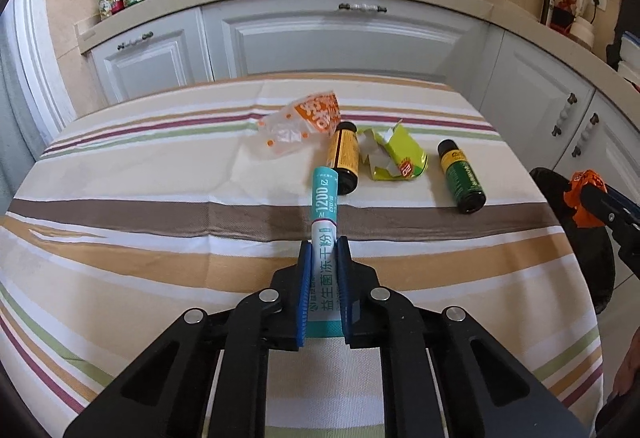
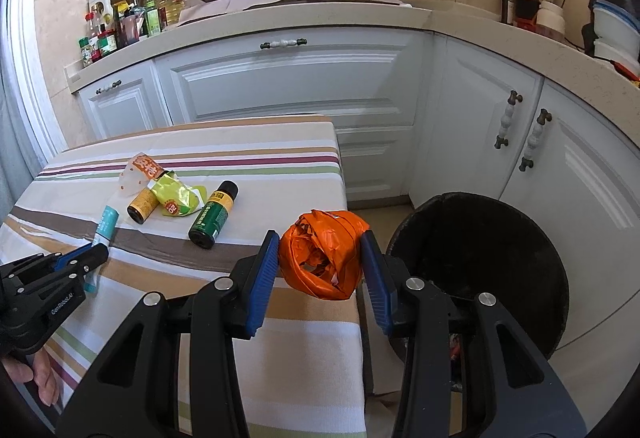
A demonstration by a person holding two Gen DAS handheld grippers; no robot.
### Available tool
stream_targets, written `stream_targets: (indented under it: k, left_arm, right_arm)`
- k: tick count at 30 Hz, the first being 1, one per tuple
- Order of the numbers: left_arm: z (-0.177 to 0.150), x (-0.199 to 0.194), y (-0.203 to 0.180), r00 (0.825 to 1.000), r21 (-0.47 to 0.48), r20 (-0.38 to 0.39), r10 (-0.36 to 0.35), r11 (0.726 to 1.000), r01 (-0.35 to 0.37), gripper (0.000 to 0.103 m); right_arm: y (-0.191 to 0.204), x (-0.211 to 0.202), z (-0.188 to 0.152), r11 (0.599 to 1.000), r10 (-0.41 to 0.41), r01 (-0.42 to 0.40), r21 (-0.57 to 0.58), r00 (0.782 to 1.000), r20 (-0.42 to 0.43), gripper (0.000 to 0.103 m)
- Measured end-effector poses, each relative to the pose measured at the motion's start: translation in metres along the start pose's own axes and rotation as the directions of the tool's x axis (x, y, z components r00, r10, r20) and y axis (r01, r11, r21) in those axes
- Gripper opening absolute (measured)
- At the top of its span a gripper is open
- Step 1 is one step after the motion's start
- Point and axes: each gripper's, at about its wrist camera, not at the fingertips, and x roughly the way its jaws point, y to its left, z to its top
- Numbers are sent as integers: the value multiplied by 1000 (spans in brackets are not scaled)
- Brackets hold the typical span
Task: Collect trash
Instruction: 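Grasp the teal tube with the left gripper while the right gripper holds the orange bag, then carry the orange bag and teal tube over the black bin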
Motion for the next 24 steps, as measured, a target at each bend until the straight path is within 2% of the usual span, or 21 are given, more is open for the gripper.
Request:
stream_targets:
  k: [12,24]
  left_arm:
    - [10,-38,-13,994,20,102,-32,999,30,13]
    - [14,-56,-70,981,124,134,-142,984,125,13]
  right_arm:
    - [-12,-26,0,999,-27,26,21,999,38,40]
    - [-51,-55,-8,992,-105,100,83,993,63,40]
